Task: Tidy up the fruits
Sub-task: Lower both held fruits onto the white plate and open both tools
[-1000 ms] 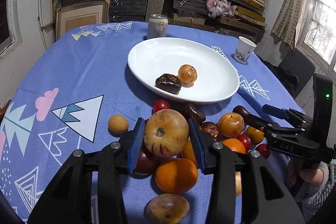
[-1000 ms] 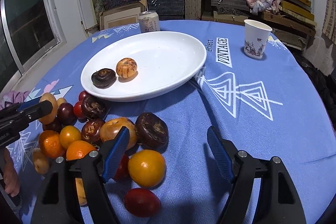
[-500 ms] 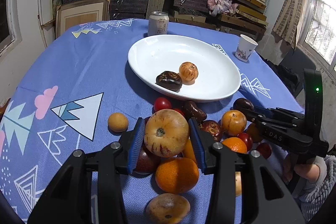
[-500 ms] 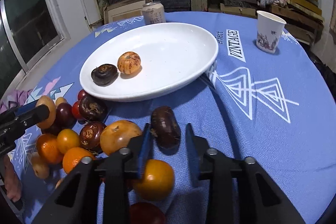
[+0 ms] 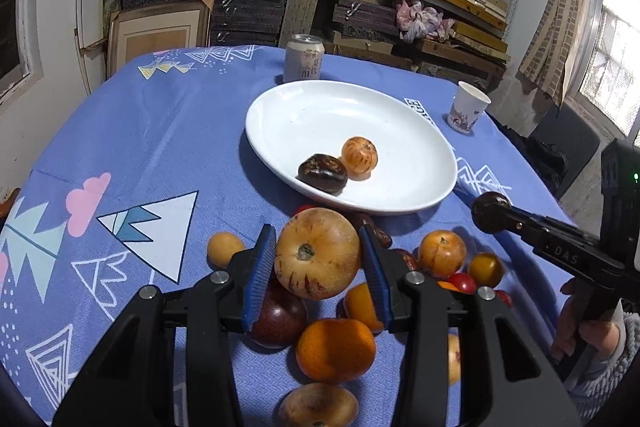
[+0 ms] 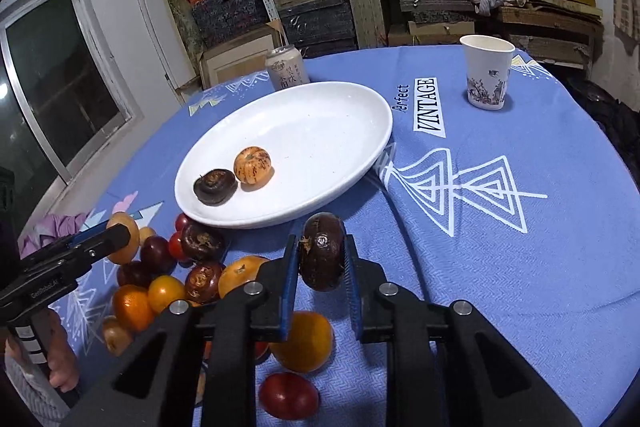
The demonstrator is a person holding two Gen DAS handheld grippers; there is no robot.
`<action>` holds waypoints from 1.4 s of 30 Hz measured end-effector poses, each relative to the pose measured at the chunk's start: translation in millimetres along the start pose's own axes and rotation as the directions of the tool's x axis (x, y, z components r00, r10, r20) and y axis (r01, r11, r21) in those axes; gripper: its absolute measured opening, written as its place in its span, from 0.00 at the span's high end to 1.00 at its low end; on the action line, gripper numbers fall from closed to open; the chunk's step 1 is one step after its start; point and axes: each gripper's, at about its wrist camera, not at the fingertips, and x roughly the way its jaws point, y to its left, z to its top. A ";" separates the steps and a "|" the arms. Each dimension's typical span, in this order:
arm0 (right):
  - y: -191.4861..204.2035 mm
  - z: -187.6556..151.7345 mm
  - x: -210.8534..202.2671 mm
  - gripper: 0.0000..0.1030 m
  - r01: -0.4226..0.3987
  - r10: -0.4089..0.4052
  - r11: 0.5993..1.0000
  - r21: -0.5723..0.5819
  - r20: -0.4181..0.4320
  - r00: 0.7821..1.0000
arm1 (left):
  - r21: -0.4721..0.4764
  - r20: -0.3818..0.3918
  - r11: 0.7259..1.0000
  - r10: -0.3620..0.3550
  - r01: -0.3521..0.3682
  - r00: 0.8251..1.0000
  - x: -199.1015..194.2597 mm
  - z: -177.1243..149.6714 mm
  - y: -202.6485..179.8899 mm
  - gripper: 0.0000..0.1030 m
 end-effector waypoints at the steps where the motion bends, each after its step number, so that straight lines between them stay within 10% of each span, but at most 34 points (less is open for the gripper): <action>1: 1.0 1.3 -2.5 0.78 -0.010 0.010 1.000 0.002 0.009 1.000 | -0.007 0.002 1.000 -0.007 0.007 1.000 0.1 4.1 1.0 0.59; 16: 30.8 108.6 16.0 0.79 -0.035 0.037 0.999 -0.018 0.076 0.996 | 0.044 0.057 0.998 0.051 -0.054 0.997 36.3 111.0 -11.4 0.59; 31: 11.2 130.2 154.8 0.76 0.067 -0.074 0.997 -0.046 -0.184 0.980 | 0.042 -0.157 0.996 0.083 -0.078 0.984 165.8 132.5 22.0 0.58; 42: 23.3 96.2 67.2 0.43 0.082 -0.083 0.994 -0.071 -0.009 0.997 | -0.070 -0.032 0.987 0.140 -0.142 0.990 82.1 102.0 37.8 0.32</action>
